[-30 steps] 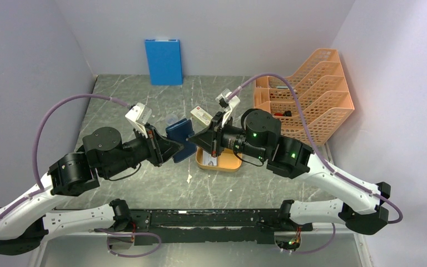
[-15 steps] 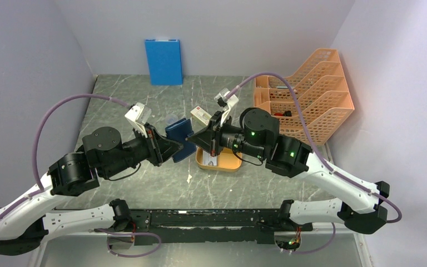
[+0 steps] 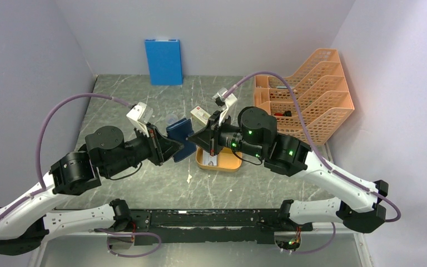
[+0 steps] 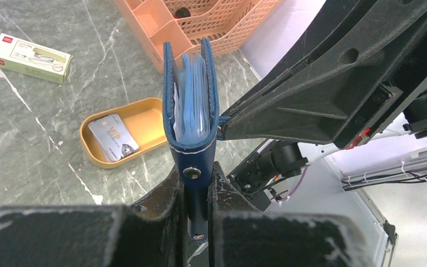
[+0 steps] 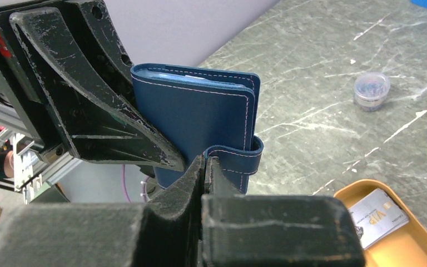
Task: Put the credit cards into the card holder
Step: Close the card holder.
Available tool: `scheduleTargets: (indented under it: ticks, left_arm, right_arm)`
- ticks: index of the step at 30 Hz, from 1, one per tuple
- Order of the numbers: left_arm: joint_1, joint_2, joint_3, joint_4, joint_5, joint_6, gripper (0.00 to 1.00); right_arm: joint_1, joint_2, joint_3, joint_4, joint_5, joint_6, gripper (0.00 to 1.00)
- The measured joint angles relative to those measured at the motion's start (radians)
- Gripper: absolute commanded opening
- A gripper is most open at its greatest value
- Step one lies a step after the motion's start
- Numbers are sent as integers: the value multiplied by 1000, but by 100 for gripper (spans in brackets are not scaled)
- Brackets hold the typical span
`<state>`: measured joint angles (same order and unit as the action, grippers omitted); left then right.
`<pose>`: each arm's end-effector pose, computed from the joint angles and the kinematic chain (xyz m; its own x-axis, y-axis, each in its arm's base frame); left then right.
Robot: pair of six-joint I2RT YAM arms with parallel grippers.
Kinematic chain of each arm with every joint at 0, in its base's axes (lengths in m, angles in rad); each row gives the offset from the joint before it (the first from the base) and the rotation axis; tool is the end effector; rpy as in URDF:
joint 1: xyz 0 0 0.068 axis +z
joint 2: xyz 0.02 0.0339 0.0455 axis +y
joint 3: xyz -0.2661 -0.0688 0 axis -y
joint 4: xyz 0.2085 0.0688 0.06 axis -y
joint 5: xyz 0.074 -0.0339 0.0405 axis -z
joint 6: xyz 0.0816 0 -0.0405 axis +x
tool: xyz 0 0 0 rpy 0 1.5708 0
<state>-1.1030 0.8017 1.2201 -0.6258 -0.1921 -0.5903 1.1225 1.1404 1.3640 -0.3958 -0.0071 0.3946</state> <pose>0.0824 -0.1285 0.4125 -0.5179 -0.1865 -0.8349 0.6062 0.6086 -0.5120 0.1088 0.2276 0.4334 -0.4162 0.0216 -0.9090 -0.8062 0.4537 0.3799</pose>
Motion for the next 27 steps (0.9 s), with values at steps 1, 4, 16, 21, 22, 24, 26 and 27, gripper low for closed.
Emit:
scheduleTargets:
  ticks: [1, 4, 16, 21, 22, 24, 26, 27]
  left_arm:
    - [0, 2, 0, 0, 0, 0, 5]
    - [1, 7, 0, 0, 0, 0, 5]
    - [5, 20, 0, -12, -6, 0, 5]
    - [9, 23, 0, -14, -7, 0, 5]
    - [10, 24, 0, -16, -7, 0, 5]
    - [11, 26, 0, -18, -7, 0, 5]
    - [13, 28, 0, -20, -7, -1, 5]
    - [13, 29, 0, -22, -8, -1, 5]
  right_arm:
    - [1, 1, 1, -3, 3, 0, 0]
    - [5, 7, 11, -19, 19, -5, 0]
    - [25, 33, 31, -54, 71, -21, 0]
    - [37, 48, 44, -68, 100, -26, 0]
    - [40, 51, 45, -69, 106, -26, 0]
    - [45, 56, 46, -73, 116, -27, 0]
    - [47, 60, 47, -75, 124, -28, 0]
    - [47, 61, 47, -76, 127, -29, 0]
